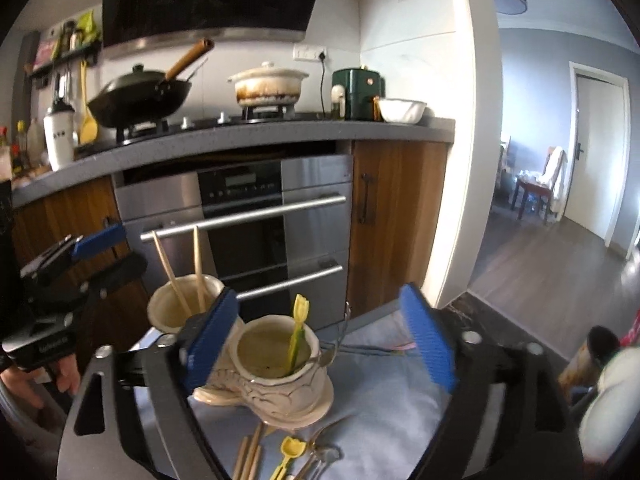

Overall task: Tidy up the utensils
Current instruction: 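Drop the chopstick into the larger pot with left gripper while right drops the fork, then move both open grippers back down to the remaining utensils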

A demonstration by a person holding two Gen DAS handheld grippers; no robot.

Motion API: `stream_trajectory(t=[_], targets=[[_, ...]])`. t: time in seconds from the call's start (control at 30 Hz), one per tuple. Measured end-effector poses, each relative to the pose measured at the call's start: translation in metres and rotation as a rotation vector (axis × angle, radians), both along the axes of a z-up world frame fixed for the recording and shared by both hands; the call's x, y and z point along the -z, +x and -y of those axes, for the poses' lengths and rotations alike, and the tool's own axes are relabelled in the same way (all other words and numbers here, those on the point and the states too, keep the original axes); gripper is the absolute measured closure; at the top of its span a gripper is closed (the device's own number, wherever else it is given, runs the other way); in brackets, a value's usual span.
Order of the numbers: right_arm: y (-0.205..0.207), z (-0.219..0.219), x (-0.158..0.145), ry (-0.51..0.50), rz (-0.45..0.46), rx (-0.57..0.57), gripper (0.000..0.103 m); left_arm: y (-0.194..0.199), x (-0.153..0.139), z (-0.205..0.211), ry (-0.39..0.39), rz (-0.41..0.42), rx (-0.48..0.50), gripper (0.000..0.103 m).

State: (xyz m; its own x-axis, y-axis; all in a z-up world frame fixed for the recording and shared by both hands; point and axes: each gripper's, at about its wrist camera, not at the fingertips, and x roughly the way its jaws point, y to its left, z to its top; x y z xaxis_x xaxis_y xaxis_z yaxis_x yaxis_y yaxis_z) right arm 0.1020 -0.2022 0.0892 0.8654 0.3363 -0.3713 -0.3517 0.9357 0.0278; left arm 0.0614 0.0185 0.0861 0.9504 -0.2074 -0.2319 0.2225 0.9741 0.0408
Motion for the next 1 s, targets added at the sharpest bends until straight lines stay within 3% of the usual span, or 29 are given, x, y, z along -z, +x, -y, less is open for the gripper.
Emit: stream_trajectory(t=[0.07, 0.27, 0.67, 1.0], targets=[[-0.007, 0.007, 0.004, 0.014, -0.003, 0.018, 0.009, -0.008, 0.002, 0.000, 0.007, -0.018, 0.002, 0.014], [-0.017, 0.023, 0.018, 0.054, -0.037, 0.053, 0.006, -0.018, 0.015, 0.002, 0.009, -0.092, -0.014, 0.009], [-0.022, 0.049, 0.066, 0.074, -0.146, 0.114, 0.005, -0.021, 0.065, 0.021, 0.025, -0.268, -0.003, 0.009], [-0.019, 0.058, 0.111, 0.071, -0.272, 0.143, 0.005, -0.023, 0.127, 0.051, 0.059, -0.479, 0.017, 0.009]])
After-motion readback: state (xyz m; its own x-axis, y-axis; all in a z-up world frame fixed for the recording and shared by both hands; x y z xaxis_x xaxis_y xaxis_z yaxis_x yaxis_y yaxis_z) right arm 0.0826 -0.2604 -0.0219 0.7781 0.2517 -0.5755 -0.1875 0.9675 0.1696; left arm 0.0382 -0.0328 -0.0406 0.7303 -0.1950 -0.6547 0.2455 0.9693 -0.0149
